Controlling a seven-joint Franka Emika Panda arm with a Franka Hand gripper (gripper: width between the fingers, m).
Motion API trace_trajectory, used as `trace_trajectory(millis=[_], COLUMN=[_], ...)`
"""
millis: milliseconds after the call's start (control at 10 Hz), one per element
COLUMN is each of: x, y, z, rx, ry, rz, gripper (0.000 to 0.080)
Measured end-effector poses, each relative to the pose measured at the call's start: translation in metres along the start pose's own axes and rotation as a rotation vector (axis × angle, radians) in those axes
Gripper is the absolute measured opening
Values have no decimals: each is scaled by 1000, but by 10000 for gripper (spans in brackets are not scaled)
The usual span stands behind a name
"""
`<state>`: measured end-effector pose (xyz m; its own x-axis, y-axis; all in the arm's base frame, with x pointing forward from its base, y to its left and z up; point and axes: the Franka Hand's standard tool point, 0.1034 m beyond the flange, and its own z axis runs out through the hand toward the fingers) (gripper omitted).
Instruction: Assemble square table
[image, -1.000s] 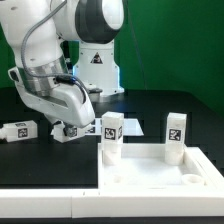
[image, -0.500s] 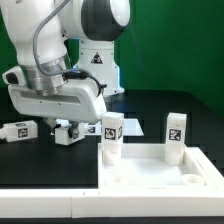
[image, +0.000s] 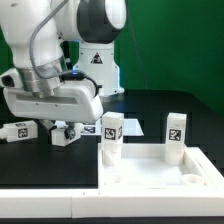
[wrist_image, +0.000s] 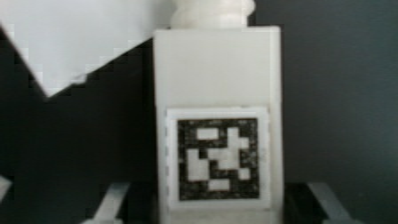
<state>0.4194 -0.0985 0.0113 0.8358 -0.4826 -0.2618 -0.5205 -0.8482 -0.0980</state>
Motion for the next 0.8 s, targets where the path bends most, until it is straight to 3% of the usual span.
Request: trace_trajectory(millis=[200, 300, 400, 500, 800], x=[0, 0, -1, -1, 17], y=[-1, -1, -1, -2, -7], z=[1, 1, 0, -7, -48], rx=[-2, -2, 2, 20, 71], ry=[2, 2, -11, -66, -214], rz=[0, 0, 0, 1, -1], gripper=[289, 532, 532, 616, 649])
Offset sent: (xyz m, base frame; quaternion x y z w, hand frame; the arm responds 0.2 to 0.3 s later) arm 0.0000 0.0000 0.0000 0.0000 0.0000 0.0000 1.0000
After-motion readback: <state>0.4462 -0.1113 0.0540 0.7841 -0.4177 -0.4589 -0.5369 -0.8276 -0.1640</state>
